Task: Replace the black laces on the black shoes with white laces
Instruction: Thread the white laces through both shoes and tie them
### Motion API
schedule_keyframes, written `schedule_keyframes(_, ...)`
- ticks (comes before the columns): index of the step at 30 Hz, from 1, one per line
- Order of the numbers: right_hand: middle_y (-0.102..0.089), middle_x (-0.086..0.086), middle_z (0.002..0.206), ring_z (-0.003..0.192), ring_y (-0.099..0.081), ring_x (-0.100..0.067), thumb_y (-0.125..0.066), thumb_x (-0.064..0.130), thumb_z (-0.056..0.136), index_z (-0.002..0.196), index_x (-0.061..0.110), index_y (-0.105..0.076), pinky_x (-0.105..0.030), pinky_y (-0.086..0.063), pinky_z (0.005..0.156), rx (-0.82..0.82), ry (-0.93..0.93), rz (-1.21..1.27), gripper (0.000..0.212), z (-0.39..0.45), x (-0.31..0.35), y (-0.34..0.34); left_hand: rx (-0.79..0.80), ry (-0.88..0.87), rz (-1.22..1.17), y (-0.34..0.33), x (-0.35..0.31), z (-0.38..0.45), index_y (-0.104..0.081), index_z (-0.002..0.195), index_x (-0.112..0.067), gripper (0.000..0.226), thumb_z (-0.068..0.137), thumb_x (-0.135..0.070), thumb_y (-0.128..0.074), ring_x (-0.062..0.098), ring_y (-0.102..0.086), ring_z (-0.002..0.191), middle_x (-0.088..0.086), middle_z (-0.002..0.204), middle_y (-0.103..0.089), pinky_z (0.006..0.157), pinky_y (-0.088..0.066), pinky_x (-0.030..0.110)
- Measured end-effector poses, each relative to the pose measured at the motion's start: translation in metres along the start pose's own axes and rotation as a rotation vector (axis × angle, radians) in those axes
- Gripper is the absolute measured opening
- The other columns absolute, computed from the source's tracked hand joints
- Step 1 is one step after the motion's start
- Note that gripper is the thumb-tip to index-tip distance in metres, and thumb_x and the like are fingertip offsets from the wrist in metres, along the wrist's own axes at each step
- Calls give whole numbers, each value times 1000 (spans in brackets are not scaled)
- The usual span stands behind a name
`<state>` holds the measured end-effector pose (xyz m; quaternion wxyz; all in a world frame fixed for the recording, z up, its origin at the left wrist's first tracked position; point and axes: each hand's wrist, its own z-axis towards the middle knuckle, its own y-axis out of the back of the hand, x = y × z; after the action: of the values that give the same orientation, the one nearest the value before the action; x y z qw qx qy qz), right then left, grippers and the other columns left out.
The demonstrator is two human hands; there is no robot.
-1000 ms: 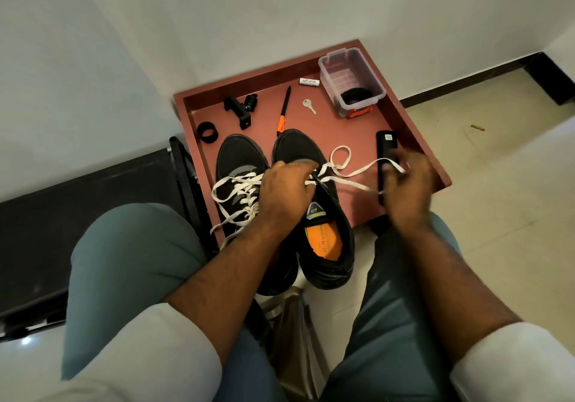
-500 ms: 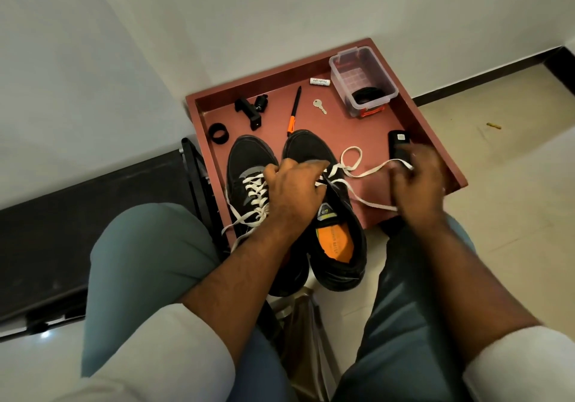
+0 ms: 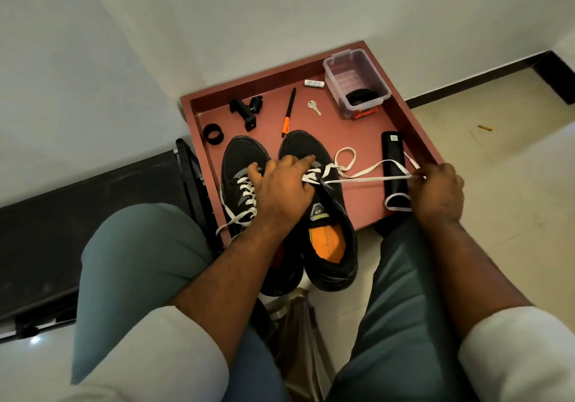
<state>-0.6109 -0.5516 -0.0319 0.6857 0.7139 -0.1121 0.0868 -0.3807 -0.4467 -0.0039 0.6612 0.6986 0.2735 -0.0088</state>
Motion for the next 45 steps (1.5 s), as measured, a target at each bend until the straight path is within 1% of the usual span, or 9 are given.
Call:
schedule_keyframes(7,-62,-12,128,117,-57,-30,-51,2,93,125,10,-63,-41,-44,104,131,252,279,35,-1,44,-9,-51,-3,0,-2,0,-3,-50,138,-31,49,90,-29,-52,19,-48,121,-6,128,-56,112,-13,52)
schedule_keyframes(12,-59,-10,122,107,-61,-31,-50,8,95,123,20,-64,-38,-48,92,422,375,-79,34,22,59,-18,-122,-4,53,-6,-1,-4,-55,134,-29,44,90,-31,-51,20,-51,117,-5,121,-59,110,-17,53)
schedule_keyframes(18,-51,-12,120,109,-56,-33,-50,11,95,123,14,-60,-44,-48,92,474,516,-268,30,31,62,-26,-111,3,-88,-7,2,-2,-60,128,-30,39,90,-35,-54,18,-49,115,-6,120,-59,104,-21,47)
schedule_keyframes(25,-61,0,82,77,-58,-19,-61,12,87,88,15,-63,-28,-41,71,337,275,188,3,16,57,6,-180,69,-447,3,2,-2,-66,122,-25,36,86,-23,-59,14,-52,109,-7,112,-62,92,-34,35)
schedule_keyframes(32,-67,-8,77,73,-59,-18,-58,10,82,78,8,-63,-31,-47,66,356,-47,642,7,-9,76,58,-135,67,-778,17,-11,-12,-72,112,-13,31,86,-2,-58,4,-61,92,-5,105,-66,89,-49,14)
schedule_keyframes(36,-64,-2,71,47,-47,-7,-53,4,90,99,15,-59,-20,-32,40,579,-133,1125,16,-40,97,88,209,161,-1088,42,-24,-29,-71,110,-25,22,96,-15,-57,3,-62,87,-5,104,-70,72,-50,22)
schedule_keyframes(38,-65,-5,75,43,-40,-7,-55,1,91,111,12,-61,-18,-27,35,708,-108,1324,24,-56,103,96,448,204,-1302,46,-33,-42,-62,121,-30,26,102,-34,-46,9,-60,106,-9,117,-66,82,-47,31)
schedule_keyframes(40,-69,-7,80,41,-43,-6,-55,2,92,111,6,-64,-16,-30,34,698,-88,1301,22,-69,106,100,496,233,-1432,43,-39,-53,-60,119,-33,28,102,-41,-38,10,-57,116,-12,120,-66,95,-43,40)
schedule_keyframes(45,-66,8,80,47,-52,7,-59,4,91,105,18,-72,-9,-36,45,397,103,891,24,-75,105,105,124,126,-1231,35,-38,-63,-62,120,-26,24,97,-21,-57,5,-54,113,-11,117,-57,96,-44,26)
